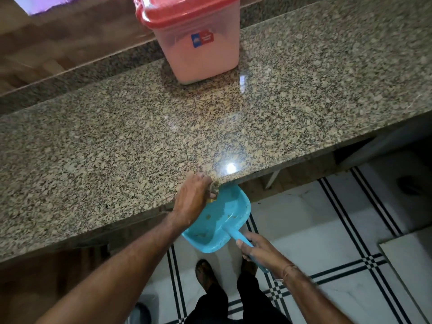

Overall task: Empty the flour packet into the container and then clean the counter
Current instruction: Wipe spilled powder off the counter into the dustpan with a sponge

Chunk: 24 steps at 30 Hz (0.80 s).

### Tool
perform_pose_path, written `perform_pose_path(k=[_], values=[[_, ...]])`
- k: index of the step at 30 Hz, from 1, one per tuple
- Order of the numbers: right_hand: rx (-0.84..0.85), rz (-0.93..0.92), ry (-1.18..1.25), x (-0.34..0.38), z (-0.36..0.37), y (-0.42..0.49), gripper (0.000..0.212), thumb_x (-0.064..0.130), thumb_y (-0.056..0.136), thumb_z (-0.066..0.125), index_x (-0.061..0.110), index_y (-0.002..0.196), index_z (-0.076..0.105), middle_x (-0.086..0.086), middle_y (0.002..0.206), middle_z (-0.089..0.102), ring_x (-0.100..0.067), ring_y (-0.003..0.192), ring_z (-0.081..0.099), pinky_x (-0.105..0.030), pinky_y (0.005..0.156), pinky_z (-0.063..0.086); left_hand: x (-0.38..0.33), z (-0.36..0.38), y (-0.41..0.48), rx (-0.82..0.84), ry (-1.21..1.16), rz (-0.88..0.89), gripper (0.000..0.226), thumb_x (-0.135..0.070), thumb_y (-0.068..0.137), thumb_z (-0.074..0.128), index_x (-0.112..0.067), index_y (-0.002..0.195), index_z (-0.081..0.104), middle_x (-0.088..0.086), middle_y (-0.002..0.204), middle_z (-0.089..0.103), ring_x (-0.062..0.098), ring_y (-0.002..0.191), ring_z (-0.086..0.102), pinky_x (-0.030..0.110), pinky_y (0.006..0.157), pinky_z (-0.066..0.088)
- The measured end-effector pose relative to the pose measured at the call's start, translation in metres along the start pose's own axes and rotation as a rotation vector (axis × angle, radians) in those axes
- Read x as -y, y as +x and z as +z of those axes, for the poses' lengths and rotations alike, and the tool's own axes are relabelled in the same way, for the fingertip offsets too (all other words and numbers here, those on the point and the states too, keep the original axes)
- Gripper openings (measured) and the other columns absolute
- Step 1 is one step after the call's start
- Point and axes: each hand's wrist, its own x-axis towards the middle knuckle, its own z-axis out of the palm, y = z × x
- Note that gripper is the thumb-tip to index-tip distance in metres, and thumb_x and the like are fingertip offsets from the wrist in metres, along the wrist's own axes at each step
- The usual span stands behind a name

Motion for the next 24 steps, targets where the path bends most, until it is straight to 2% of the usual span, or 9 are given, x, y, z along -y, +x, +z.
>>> perform_pose_path(k=[3,5,8,11,15,19,21,24], values=[[0.010,-0.011,0.017,0.003,0.003,0.000,0.017,0.044,0.097,0.061,0.030,0.100,0.070,0.008,0.082,0.057,-0.007,0.077,0.055,-0.025,0.074,0.050,-0.001,-0.008,-0.015,0.063,-0.063,0.040,0.028,-0.032,0.093,0.051,-0.013,0.105,0.066,0.000,0.098,0.060,0.014,0.086,0.055,0.030,0.074,0.055],[0.019,-0.017,-0.002,0.005,0.004,0.001,0.017,0.045,0.097,0.060,0.030,0.095,0.068,0.008,0.080,0.056,-0.007,0.075,0.053,-0.026,0.071,0.048,0.018,-0.017,-0.011,-0.011,-0.162,-0.067,0.025,-0.031,0.094,0.053,-0.013,0.108,0.064,-0.003,0.101,0.061,0.010,0.081,0.059,0.026,0.068,0.056],[0.024,-0.027,-0.009,0.004,0.003,0.003,0.028,0.046,0.096,0.060,0.018,0.098,0.064,0.006,0.079,0.053,-0.010,0.074,0.049,-0.028,0.070,0.045,0.041,-0.023,-0.002,-0.064,-0.064,-0.291,0.020,-0.029,0.100,0.059,-0.010,0.108,0.054,0.000,0.089,0.060,0.008,0.064,0.050,0.019,0.052,0.040],[0.028,-0.043,-0.008,0.003,0.002,0.004,0.036,0.047,0.095,0.060,0.012,0.100,0.063,0.006,0.079,0.053,-0.010,0.073,0.049,-0.028,0.070,0.045,0.017,-0.017,0.010,-0.046,0.013,-0.323,0.023,-0.031,0.104,0.054,-0.010,0.114,0.053,-0.004,0.084,0.059,0.000,0.056,0.040,0.016,0.047,0.028],[0.028,-0.021,0.001,0.002,0.004,0.006,0.021,0.040,0.099,0.060,0.020,0.102,0.067,0.006,0.079,0.055,-0.008,0.073,0.052,-0.024,0.070,0.047,-0.017,-0.003,0.034,-0.048,-0.039,-0.301,0.018,-0.031,0.105,0.054,-0.014,0.111,0.052,-0.007,0.080,0.059,-0.001,0.054,0.039,0.015,0.046,0.029],[0.012,-0.014,0.017,-0.001,0.001,0.006,0.022,0.045,0.095,0.063,0.025,0.101,0.069,0.008,0.080,0.058,-0.009,0.076,0.054,-0.026,0.074,0.049,-0.006,-0.012,0.051,-0.007,-0.115,-0.277,0.017,-0.028,0.103,0.059,-0.014,0.111,0.055,-0.007,0.088,0.063,0.007,0.064,0.054,0.018,0.050,0.042],[0.007,-0.015,0.029,-0.002,-0.003,0.005,0.021,0.047,0.094,0.064,0.027,0.098,0.069,0.007,0.082,0.057,-0.009,0.077,0.054,-0.027,0.073,0.048,0.003,-0.018,0.055,-0.006,-0.103,-0.189,0.018,-0.027,0.101,0.061,-0.014,0.112,0.063,-0.005,0.096,0.067,0.010,0.071,0.061,0.024,0.058,0.054],[-0.009,-0.010,0.039,-0.004,-0.005,0.005,0.026,0.052,0.092,0.064,0.029,0.103,0.070,0.007,0.085,0.058,-0.009,0.080,0.055,-0.028,0.076,0.049,-0.002,-0.015,0.041,0.051,-0.057,0.047,0.023,-0.028,0.099,0.059,-0.014,0.111,0.071,0.003,0.104,0.068,0.018,0.086,0.063,0.032,0.076,0.057]])
